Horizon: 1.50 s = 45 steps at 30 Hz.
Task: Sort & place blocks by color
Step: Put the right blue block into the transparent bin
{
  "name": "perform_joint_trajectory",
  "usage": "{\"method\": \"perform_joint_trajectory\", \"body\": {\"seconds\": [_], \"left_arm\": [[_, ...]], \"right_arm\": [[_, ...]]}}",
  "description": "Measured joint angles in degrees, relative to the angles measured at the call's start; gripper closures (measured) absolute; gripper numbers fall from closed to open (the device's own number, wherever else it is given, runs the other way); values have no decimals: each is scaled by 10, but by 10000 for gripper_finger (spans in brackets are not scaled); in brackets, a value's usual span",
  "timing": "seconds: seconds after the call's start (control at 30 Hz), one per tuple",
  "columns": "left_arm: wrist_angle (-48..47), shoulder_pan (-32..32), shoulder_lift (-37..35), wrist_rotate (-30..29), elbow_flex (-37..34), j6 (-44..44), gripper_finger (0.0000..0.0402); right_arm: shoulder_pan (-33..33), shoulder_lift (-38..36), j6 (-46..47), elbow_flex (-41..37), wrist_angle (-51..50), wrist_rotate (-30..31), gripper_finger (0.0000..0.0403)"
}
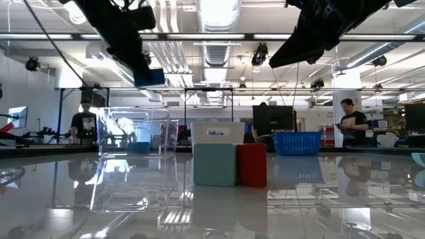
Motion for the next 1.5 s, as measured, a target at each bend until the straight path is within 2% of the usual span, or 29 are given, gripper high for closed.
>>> {"method": "perform_joint_trajectory", "body": {"seconds": [0.1, 0.23, 0.33, 0.47, 0.7, 1.03, 1.23, 1.5], "left_arm": [[3, 96, -16, 7, 0, 56, 286], [11, 208, 2, 65, -1, 139, 286], [25, 266, 34, 116, -2, 190, 286], [29, 310, 79, 145, -3, 259, 286], [31, 333, 141, 173, -3, 319, 286], [34, 335, 165, 171, -5, 335, 283], [36, 335, 159, 154, -5, 337, 202], [34, 326, 138, 152, 1, 334, 190]], "right_arm": [[0, 0, 0, 0, 0, 0, 346], [0, 0, 0, 0, 2, 0, 346], [0, 0, 0, 0, 3, 0, 346], [0, 0, 0, 0, 3, 0, 346], [0, 0, 0, 0, 11, 0, 346], [0, 0, 0, 0, 13, 1, 346], [0, 0, 0, 0, 13, 0, 346], [0, 0, 7, 0, 13, 0, 346]]}}
